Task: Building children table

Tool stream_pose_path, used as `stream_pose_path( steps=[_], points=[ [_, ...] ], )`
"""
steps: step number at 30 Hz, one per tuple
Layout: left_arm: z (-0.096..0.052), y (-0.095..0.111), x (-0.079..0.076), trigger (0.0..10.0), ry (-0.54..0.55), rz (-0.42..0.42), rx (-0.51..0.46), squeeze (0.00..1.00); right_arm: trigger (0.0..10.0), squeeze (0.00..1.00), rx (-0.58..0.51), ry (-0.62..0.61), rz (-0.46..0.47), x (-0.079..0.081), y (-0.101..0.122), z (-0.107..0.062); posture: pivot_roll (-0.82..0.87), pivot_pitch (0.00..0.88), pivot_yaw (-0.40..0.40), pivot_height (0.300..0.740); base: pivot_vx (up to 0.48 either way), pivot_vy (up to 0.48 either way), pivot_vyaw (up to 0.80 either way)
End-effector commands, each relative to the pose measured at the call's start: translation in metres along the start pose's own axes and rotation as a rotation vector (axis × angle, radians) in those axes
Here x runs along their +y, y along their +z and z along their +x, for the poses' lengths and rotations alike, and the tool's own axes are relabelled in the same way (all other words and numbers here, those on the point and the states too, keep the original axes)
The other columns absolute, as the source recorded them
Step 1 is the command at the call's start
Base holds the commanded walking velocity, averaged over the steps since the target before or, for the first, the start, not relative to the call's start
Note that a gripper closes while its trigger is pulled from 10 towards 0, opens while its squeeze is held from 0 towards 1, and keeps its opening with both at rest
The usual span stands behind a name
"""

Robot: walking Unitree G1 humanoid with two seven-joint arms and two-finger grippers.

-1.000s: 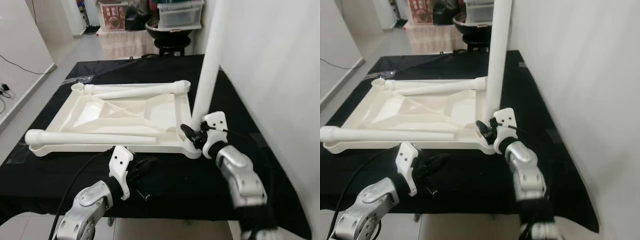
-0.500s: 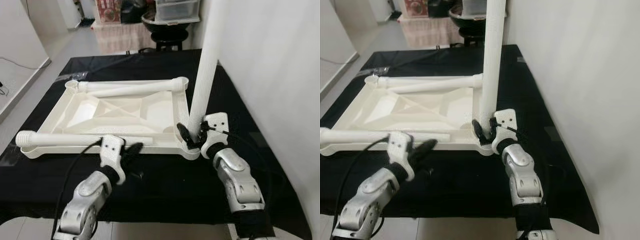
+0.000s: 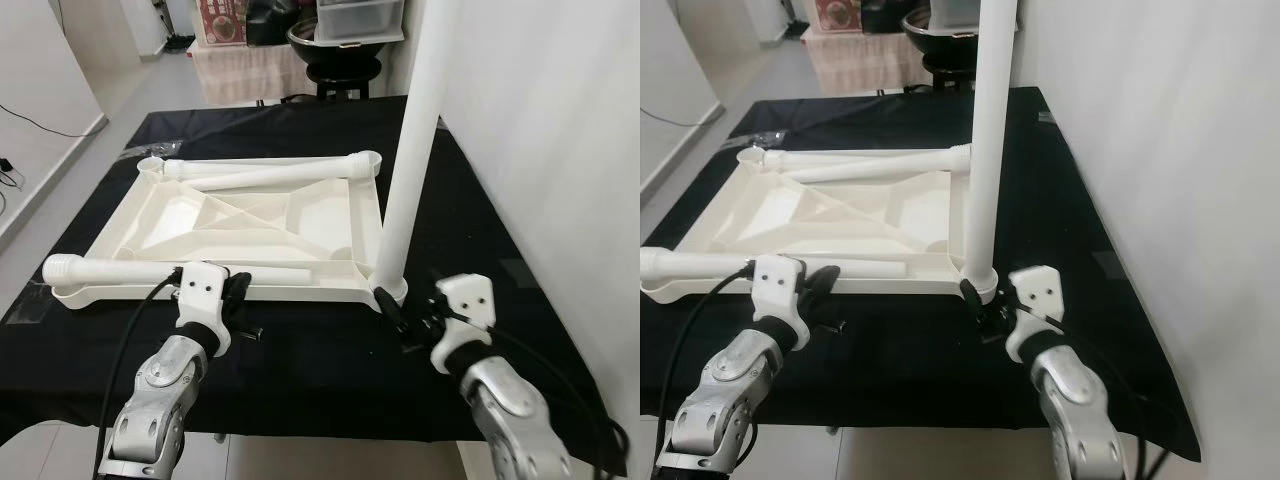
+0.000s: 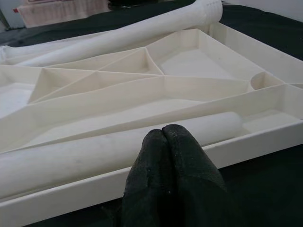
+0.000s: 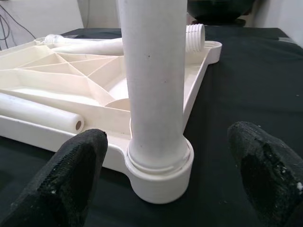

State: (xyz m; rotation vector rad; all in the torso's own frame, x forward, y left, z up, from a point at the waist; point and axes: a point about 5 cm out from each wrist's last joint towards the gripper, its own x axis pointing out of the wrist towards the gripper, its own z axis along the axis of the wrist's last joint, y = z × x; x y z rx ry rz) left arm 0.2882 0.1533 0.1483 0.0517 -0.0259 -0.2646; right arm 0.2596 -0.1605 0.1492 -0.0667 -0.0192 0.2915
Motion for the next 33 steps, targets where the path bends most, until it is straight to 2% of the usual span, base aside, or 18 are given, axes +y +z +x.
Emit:
stream_pose_path(
  steps=[1, 8, 18, 25, 33],
  points=[
    [-0.003, -0.006, 0.004, 10.0, 0.009, 0.031, 0.036, 0.00, 10.0, 0.00, 0.014, 0.045, 0.020, 0.009, 0.000, -0.002, -0.15, 0.103, 0.052, 0.740, 0.000, 0.480, 0.00],
    [-0.002, -0.007, 0.000, 10.0, -0.014, 0.046, 0.035, 0.00, 10.0, 0.00, 0.034, 0.123, 0.028, 0.016, 0.000, -0.004, -0.15, 0.100, 0.043, 0.740, 0.000, 0.480, 0.00],
    [-0.002, -0.008, -0.003, 10.0, -0.032, 0.046, 0.037, 0.00, 10.0, 0.00, 0.059, 0.098, 0.038, 0.013, -0.003, -0.006, -0.15, 0.094, 0.039, 0.740, 0.000, 0.480, 0.00],
    [0.002, -0.004, -0.011, 10.0, -0.113, 0.112, 0.022, 0.00, 10.0, 0.00, 0.039, 0.065, 0.033, 0.011, 0.001, 0.008, -0.15, 0.078, 0.037, 0.740, 0.000, 0.480, 0.00],
    [0.008, 0.006, -0.018, 10.0, -0.174, 0.195, -0.019, 0.00, 10.0, 0.00, 0.036, 0.066, 0.031, 0.012, 0.001, 0.016, -0.14, 0.061, 0.033, 0.740, 0.000, 0.480, 0.00]
  ],
)
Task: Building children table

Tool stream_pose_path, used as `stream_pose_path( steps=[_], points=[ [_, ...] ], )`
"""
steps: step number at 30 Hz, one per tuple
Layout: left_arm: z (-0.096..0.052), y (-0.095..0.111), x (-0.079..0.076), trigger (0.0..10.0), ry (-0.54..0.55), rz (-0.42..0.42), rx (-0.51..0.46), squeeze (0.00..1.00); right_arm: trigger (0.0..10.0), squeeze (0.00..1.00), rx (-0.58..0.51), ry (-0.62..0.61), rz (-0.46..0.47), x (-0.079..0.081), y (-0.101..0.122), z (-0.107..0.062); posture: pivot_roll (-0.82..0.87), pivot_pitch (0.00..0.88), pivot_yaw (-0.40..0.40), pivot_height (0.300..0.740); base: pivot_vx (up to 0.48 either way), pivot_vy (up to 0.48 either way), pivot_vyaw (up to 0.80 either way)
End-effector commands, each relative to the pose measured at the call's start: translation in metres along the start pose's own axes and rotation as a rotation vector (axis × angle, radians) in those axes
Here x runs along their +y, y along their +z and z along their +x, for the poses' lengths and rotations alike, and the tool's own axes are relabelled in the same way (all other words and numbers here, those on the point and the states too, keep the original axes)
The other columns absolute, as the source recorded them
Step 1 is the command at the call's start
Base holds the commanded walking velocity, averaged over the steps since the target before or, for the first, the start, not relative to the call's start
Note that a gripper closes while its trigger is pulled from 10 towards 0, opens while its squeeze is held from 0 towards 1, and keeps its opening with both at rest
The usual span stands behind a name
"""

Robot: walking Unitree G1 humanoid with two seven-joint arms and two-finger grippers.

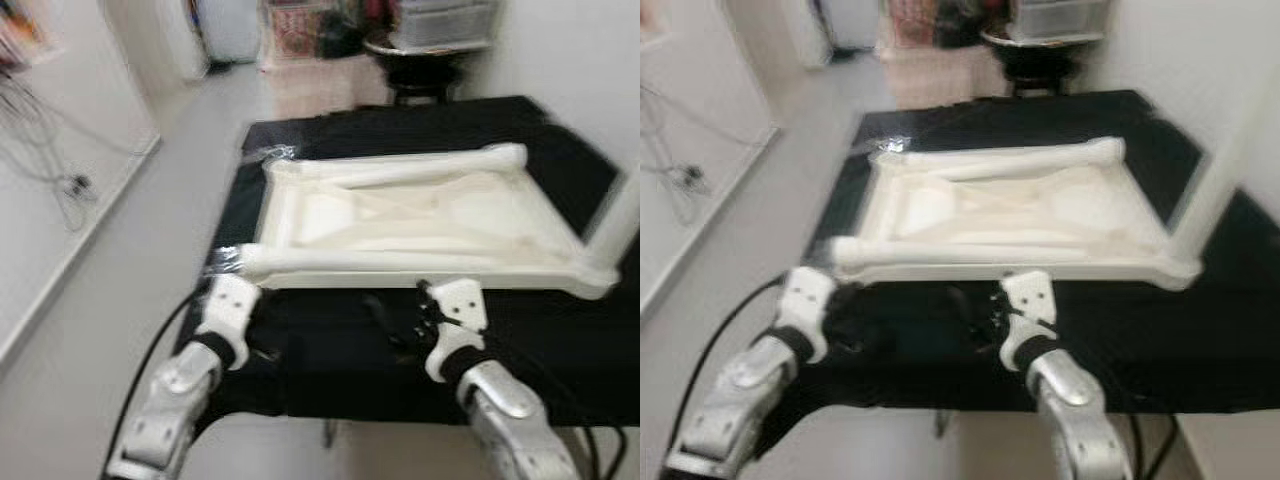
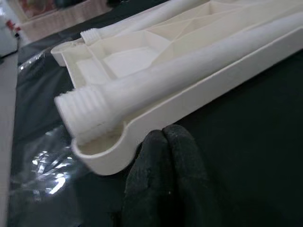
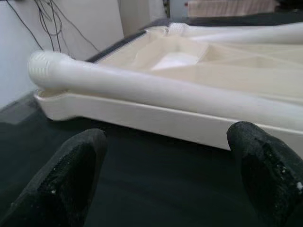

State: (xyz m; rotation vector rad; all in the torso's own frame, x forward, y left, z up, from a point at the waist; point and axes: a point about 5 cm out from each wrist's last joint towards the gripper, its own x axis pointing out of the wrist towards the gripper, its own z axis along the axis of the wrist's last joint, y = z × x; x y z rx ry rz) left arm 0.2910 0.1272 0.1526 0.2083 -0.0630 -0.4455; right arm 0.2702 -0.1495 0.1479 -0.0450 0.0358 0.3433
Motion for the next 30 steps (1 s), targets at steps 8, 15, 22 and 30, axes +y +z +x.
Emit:
stream_pose_path(
  steps=[8, 15, 22, 30],
  points=[
    [0.001, 0.005, 0.001, 10.0, -0.019, 0.066, -0.026, 0.00, 10.0, 0.00, -0.017, -0.030, 0.002, -0.001, 0.002, 0.008, -0.15, 0.062, 0.038, 0.740, 0.000, 0.060, 0.00],
    [0.001, 0.001, -0.001, 10.0, 0.043, 0.016, -0.024, 0.00, 10.0, 0.00, -0.023, -0.091, -0.031, -0.010, 0.002, 0.017, -0.16, 0.072, 0.040, 0.740, 0.000, 0.000, 0.00],
    [-0.005, -0.008, 0.012, 10.0, 0.123, -0.131, -0.024, 0.00, 10.0, 0.00, -0.004, -0.126, -0.040, -0.016, 0.000, 0.028, -0.16, 0.078, 0.049, 0.740, 0.000, 0.000, -0.23],
    [-0.003, -0.007, 0.010, 10.0, 0.102, -0.097, -0.033, 0.00, 10.0, 0.00, -0.004, -0.113, -0.048, -0.014, 0.001, 0.030, -0.16, 0.081, 0.052, 0.740, 0.032, 0.000, -0.47]
  ],
)
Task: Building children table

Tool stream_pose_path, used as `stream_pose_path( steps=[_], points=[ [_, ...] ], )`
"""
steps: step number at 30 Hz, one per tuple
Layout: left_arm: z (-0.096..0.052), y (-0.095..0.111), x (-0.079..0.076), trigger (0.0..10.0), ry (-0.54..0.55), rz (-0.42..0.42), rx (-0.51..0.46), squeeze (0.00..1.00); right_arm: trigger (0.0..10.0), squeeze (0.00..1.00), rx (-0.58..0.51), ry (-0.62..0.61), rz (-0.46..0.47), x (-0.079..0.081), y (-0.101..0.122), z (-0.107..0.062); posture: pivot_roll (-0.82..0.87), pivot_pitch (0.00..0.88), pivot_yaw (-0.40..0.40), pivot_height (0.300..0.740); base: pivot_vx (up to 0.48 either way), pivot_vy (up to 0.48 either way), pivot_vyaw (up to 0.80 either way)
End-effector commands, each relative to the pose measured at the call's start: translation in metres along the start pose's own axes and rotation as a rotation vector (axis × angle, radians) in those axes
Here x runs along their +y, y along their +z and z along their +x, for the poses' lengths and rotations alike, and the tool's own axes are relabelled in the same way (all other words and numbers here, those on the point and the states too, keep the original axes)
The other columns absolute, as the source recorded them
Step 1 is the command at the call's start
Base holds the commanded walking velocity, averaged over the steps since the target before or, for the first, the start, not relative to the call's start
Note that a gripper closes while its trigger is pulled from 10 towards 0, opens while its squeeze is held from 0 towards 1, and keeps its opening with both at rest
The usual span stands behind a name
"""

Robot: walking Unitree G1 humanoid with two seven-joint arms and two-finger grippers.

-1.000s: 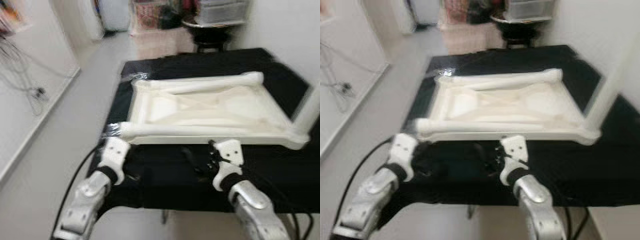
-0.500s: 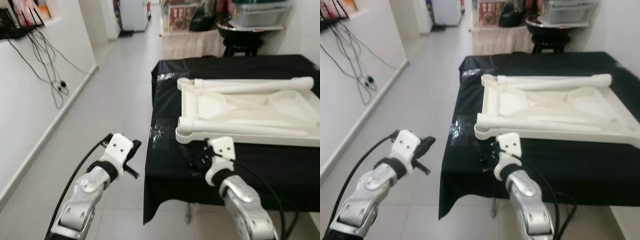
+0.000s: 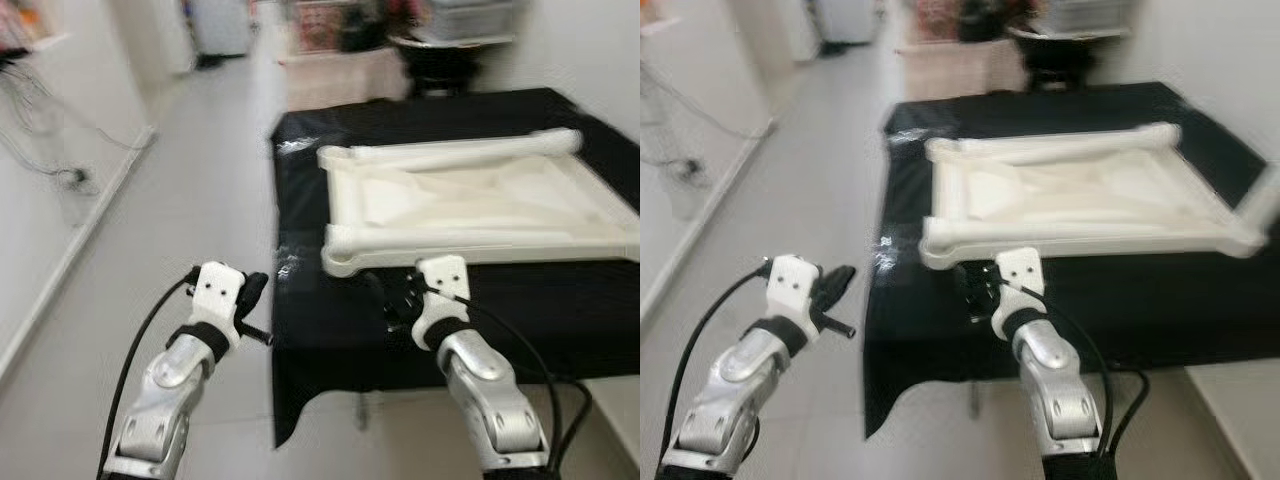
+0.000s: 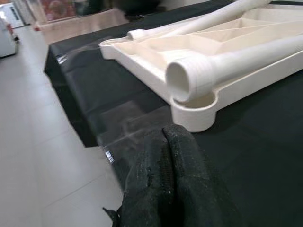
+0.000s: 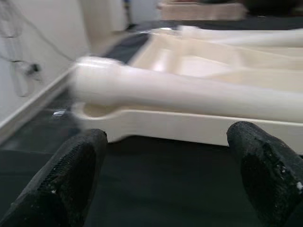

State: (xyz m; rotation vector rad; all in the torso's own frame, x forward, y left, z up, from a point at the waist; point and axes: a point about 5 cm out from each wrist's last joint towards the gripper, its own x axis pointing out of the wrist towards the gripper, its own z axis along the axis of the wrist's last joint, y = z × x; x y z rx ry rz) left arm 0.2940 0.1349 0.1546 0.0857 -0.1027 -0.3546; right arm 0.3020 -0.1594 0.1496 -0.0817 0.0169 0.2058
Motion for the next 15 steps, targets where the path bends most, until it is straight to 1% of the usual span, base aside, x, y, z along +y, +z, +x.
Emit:
stream_pose_path(
  steps=[1, 6, 10, 13, 15],
  points=[
    [-0.0028, -0.0064, 0.0026, 10.0, 0.003, 0.012, 0.022, 0.00, 10.0, 0.00, 0.005, 0.026, -0.012, 0.0068, -0.0013, 0.0023, -0.16, 0.081, 0.052, 0.740, 0.255, 0.000, 0.00],
    [-0.0020, -0.0055, 0.0008, 10.0, -0.011, 0.031, 0.017, 0.00, 10.0, 0.00, -0.017, 0.040, 0.021, 0.0079, -0.0010, 0.0043, -0.16, 0.081, 0.055, 0.740, 0.308, 0.000, -0.80],
    [-0.0016, -0.0049, 0.0006, 10.0, -0.023, 0.039, 0.015, 0.00, 10.0, 0.00, -0.022, 0.032, 0.011, 0.0075, -0.0005, 0.0051, -0.16, 0.083, 0.057, 0.740, 0.349, 0.000, 0.00],
    [-0.0013, -0.0046, 0.0004, 10.0, -0.025, 0.041, 0.013, 0.00, 10.0, 0.00, -0.023, 0.038, 0.023, 0.0081, -0.0007, 0.0052, -0.16, 0.083, 0.057, 0.740, 0.358, 0.000, 0.00],
    [-0.0012, -0.0042, 0.0002, 10.0, -0.027, 0.044, 0.012, 0.00, 10.0, 0.00, -0.030, 0.045, 0.034, 0.0085, 0.0000, 0.0053, -0.15, 0.084, 0.057, 0.740, 0.364, 0.000, -0.69]
  ],
)
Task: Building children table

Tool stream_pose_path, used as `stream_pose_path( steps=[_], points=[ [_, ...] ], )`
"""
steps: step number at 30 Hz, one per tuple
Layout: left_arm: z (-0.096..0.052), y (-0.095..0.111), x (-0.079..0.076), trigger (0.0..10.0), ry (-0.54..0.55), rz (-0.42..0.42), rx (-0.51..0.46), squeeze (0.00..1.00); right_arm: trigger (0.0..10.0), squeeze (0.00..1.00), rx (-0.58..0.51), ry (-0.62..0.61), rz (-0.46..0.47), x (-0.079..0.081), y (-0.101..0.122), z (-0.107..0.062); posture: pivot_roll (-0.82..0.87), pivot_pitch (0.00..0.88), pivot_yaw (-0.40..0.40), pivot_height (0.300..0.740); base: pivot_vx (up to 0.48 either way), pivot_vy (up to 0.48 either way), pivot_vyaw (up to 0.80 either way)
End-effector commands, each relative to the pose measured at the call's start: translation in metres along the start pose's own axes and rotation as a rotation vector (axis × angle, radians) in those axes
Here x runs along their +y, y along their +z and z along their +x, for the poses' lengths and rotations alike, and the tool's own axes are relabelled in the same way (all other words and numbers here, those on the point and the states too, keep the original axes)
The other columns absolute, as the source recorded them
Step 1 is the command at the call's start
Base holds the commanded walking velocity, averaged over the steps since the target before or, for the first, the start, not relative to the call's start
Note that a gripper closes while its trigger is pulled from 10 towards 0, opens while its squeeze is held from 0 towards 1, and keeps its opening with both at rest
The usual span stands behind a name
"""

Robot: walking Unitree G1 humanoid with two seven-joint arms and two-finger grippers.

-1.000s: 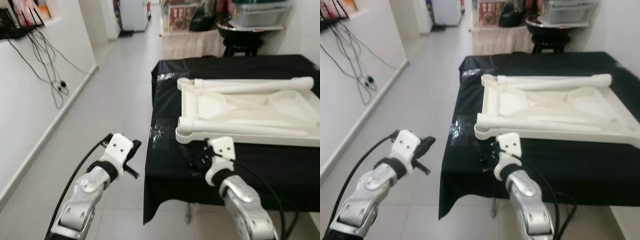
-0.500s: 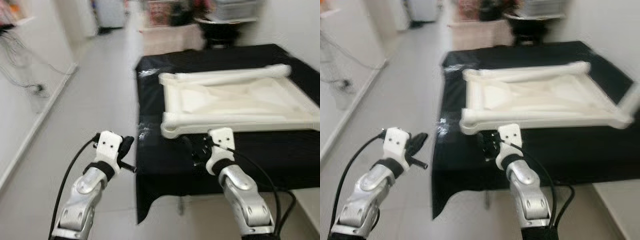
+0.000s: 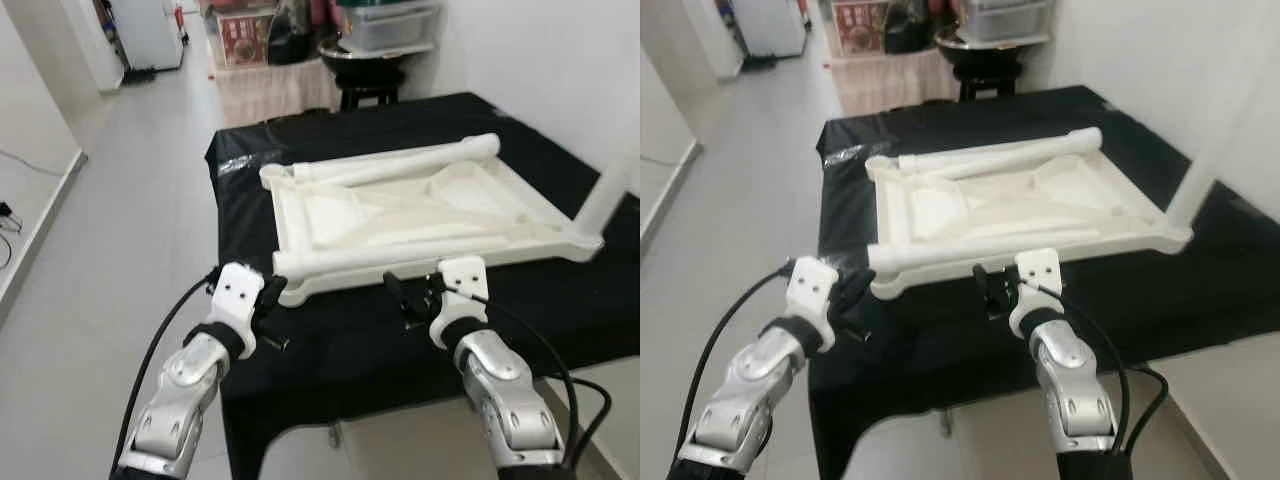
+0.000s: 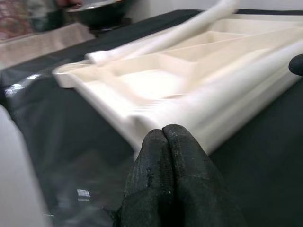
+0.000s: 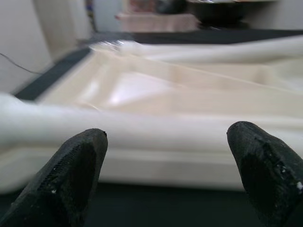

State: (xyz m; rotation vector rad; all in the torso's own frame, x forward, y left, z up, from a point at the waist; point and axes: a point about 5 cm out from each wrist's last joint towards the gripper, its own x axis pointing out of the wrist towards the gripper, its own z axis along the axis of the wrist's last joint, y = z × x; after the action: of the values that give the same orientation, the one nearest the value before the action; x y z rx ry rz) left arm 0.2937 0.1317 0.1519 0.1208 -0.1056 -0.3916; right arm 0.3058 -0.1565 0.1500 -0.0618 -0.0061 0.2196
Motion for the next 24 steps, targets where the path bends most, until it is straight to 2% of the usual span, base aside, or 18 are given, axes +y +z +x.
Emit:
stream_pose_path(
  steps=[1, 4, 6, 10, 13, 14, 17, 20, 24],
  points=[
    [-0.002, -0.002, 0.003, 10.0, 0.011, 0.011, 0.011, 0.00, 10.0, 0.00, -0.005, 0.032, 0.017, 0.006, -0.001, 0.001, -0.15, 0.084, 0.057, 0.740, 0.360, 0.000, -0.80],
    [-0.002, -0.002, 0.003, 10.0, 0.010, 0.012, 0.011, 0.00, 10.0, 0.00, -0.011, 0.034, 0.020, 0.007, 0.000, 0.001, -0.15, 0.085, 0.057, 0.740, 0.360, 0.000, -0.80],
    [-0.002, -0.001, 0.003, 10.0, 0.002, 0.022, 0.008, 0.00, 10.0, 0.00, -0.014, 0.037, 0.017, 0.007, 0.000, 0.001, -0.15, 0.085, 0.056, 0.740, 0.366, 0.000, 0.00],
    [-0.001, 0.003, -0.001, 10.0, -0.042, 0.071, -0.002, 0.00, 10.0, 0.00, -0.012, 0.038, 0.021, 0.007, 0.000, 0.001, -0.15, 0.085, 0.057, 0.740, 0.329, 0.000, 0.00],
    [0.001, 0.014, -0.009, 10.0, -0.132, 0.159, -0.029, 0.00, 10.0, 0.00, -0.012, 0.037, 0.024, 0.006, -0.001, 0.001, -0.15, 0.083, 0.050, 0.740, 0.000, 0.000, 0.00],
    [0.001, 0.014, -0.009, 10.0, -0.132, 0.159, -0.029, 0.00, 10.0, 0.00, -0.012, 0.037, 0.024, 0.006, -0.001, 0.001, -0.15, 0.083, 0.050, 0.740, 0.000, 0.000, 0.00],
    [0.004, 0.031, -0.013, 10.0, -0.208, 0.208, -0.073, 0.00, 10.0, 0.00, -0.011, 0.036, 0.027, 0.006, -0.001, 0.001, -0.15, 0.080, 0.047, 0.740, 0.000, 0.000, 0.00],
    [0.007, 0.054, -0.013, 10.0, -0.296, 0.303, -0.117, 0.00, 10.0, 0.00, -0.011, 0.030, 0.033, 0.007, -0.002, 0.002, -0.15, 0.072, 0.056, 0.740, 0.000, 0.000, 0.00],
    [0.010, 0.064, -0.010, 10.0, -0.328, 0.361, -0.128, 0.00, 10.0, 0.00, -0.012, 0.023, 0.043, 0.006, -0.003, 0.002, -0.14, 0.064, 0.059, 0.740, 0.000, 0.000, 0.00]
  ],
)
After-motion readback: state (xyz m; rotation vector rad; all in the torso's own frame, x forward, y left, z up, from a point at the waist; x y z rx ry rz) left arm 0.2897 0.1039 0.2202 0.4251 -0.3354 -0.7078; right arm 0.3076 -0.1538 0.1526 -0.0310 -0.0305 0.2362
